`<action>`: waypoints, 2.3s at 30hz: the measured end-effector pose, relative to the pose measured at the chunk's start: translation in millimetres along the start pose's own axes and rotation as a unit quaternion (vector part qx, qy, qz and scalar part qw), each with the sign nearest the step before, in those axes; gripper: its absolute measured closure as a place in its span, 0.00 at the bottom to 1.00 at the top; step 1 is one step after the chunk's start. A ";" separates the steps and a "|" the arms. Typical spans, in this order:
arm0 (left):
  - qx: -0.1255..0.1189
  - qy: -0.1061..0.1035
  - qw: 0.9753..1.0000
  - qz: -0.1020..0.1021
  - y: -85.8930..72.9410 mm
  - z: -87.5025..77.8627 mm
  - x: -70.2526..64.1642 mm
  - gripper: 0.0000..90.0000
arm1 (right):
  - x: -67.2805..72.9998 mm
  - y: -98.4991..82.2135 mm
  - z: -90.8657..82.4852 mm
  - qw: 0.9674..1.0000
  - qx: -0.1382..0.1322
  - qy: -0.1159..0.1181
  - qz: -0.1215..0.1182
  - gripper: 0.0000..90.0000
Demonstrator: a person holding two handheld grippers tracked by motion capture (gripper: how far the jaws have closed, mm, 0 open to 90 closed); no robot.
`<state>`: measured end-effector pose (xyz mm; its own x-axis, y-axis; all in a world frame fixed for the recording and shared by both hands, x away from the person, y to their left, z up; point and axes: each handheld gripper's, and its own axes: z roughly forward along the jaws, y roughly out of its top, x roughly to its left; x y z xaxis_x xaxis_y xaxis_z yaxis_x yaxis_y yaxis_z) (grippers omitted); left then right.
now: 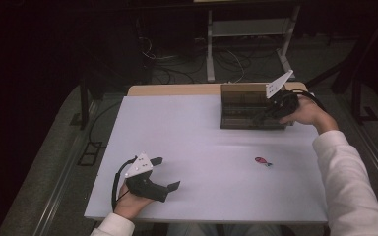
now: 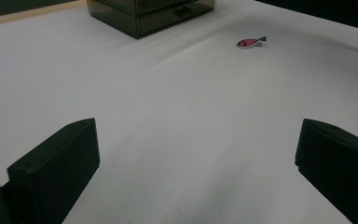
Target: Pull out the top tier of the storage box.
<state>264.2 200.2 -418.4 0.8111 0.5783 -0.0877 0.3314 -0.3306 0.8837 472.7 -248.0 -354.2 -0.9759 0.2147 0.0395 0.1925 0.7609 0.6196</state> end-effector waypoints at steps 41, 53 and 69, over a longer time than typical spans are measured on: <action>0.002 0.000 1.000 -0.001 -0.5 0.7 -1.1 0.00 | 24.7 -5.3 -1.7 1.000 0.010 0.021 -0.007 0.97; 0.003 -0.001 1.000 -0.002 -0.7 1.3 -1.6 0.00 | 31.3 -7.4 -3.3 0.999 0.016 0.035 0.003 0.97; 0.003 -0.002 1.000 -0.001 -0.5 2.2 -2.0 0.00 | 36.6 -15.8 -12.3 1.000 0.010 0.008 0.022 0.94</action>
<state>263.5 197.6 -419.7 0.8123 0.5758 -0.0925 0.3371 -0.3341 0.8802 432.7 -259.8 -352.9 -0.9681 0.2379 0.0791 0.2367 0.7635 0.6008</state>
